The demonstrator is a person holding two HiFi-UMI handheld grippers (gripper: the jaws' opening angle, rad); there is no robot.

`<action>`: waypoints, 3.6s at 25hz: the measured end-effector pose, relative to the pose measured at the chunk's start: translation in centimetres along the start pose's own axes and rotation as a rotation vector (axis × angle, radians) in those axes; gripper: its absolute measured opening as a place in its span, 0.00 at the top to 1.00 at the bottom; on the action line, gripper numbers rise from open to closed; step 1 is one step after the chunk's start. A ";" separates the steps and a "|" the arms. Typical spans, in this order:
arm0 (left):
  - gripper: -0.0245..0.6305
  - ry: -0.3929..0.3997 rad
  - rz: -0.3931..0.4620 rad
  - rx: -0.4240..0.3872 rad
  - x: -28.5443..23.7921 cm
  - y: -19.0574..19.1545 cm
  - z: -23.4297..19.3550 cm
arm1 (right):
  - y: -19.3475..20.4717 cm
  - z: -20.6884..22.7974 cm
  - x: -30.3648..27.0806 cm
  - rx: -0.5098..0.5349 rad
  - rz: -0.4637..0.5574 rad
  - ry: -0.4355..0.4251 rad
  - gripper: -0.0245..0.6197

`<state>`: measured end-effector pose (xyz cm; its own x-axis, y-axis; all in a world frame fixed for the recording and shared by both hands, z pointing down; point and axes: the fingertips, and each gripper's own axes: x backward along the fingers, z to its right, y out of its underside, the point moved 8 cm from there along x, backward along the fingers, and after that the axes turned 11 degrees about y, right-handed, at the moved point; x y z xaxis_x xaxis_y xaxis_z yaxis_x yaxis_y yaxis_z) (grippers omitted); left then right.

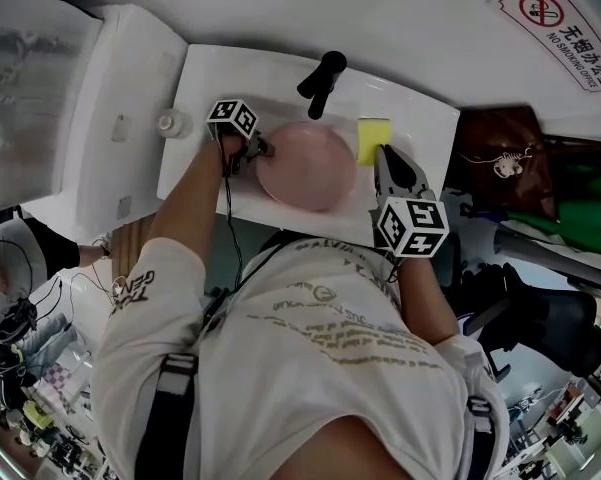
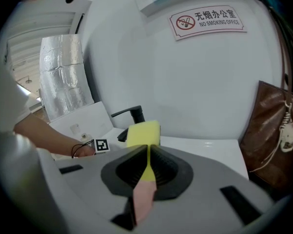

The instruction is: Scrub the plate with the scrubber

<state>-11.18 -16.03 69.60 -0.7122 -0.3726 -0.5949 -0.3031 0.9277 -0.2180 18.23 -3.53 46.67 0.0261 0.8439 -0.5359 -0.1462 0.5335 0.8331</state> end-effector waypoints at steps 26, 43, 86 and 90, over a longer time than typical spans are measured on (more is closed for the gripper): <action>0.89 0.176 0.248 -0.034 2.8 3.3 4.4 | 1.2 -2.2 -1.4 0.050 -0.105 -0.078 0.90; 0.89 0.225 0.475 -0.084 3.3 7.1 6.9 | 5.1 -4.6 -7.4 0.361 -0.440 0.138 0.90; 0.89 0.288 0.596 -0.138 3.5 10.1 8.2 | 6.4 -13.4 -7.9 0.663 -0.400 -0.157 0.91; 0.89 0.295 0.653 -0.115 3.7 9.7 8.0 | 6.8 -13.6 -7.2 0.698 -0.437 -0.153 0.91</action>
<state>-11.72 -8.19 59.05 -0.9071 0.2500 -0.3386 0.1891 0.9608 0.2027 3.64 -6.71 54.33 0.0797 0.5242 -0.8479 0.5526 0.6847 0.4753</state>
